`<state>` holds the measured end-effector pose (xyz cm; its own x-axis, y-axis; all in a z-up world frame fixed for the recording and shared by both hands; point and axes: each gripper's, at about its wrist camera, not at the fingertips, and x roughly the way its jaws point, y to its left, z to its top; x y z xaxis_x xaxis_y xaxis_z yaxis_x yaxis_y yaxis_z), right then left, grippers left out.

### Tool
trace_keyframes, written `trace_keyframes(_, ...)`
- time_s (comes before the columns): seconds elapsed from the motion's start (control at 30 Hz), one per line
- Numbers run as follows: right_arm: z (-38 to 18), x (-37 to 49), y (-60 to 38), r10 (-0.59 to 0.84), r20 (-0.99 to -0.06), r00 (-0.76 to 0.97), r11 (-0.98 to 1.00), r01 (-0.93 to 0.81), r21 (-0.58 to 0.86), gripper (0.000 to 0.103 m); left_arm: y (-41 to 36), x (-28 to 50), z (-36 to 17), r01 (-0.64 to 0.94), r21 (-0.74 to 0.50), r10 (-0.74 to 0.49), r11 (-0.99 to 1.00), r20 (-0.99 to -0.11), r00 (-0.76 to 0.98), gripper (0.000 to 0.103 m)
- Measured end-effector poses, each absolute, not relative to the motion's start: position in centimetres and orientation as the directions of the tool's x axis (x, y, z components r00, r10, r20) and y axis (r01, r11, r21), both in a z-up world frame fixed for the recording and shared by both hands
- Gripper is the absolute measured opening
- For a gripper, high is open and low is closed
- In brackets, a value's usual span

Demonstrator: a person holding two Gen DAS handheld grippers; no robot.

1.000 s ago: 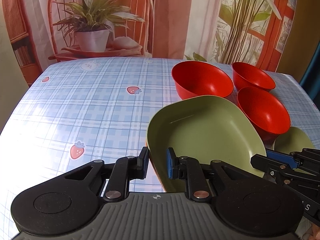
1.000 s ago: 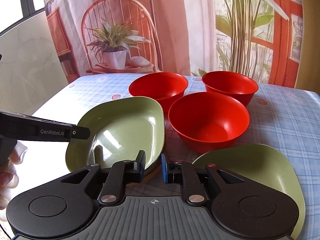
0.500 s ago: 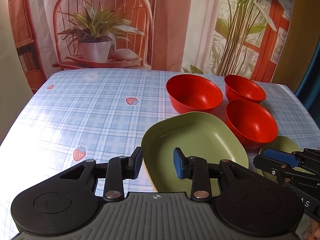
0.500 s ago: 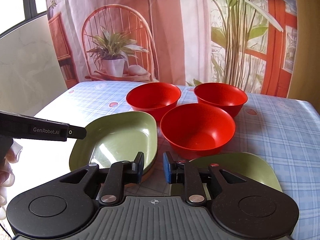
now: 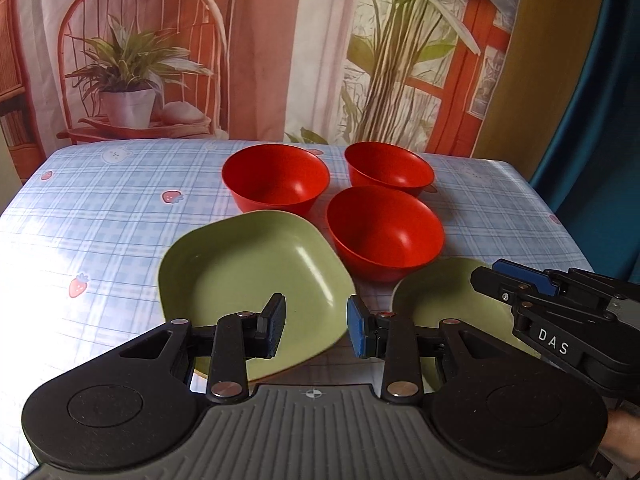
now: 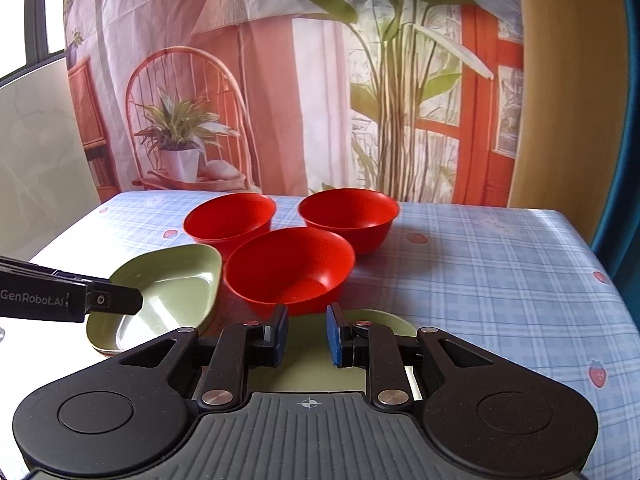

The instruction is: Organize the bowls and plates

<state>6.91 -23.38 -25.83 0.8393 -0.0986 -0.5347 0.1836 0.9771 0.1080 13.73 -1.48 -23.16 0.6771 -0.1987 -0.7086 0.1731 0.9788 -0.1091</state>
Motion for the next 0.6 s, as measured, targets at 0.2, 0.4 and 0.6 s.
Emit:
trace_keyframes(0.2, -27.0, 5.1, -26.5, -0.157, -0.531, 0.832, 0.961, 0.253, 0.113, 0.02, -4.5, 13.3, -24.2, 0.228, -0.11, -0.236, 0.967, -0.721, 0.652, 0.035)
trace_keyframes(0.4, -28.5, 3.9, -28.8, -0.182, -0.539, 0.822, 0.943, 0.301, 0.141, 0.021, -6.2, 13.3, -25.5, 0.236, -0.107, -0.236, 0.966, -0.741, 0.629, 0.035)
trace_keyframes(0.6, -30.0, 3.7, -29.4, -0.162, -0.553, 0.817, 0.936, 0.305, 0.176, 0.021, -6.9, 13.6, -27.1, 0.221, -0.1, -0.216, 0.97, -0.77, 0.6, 0.035)
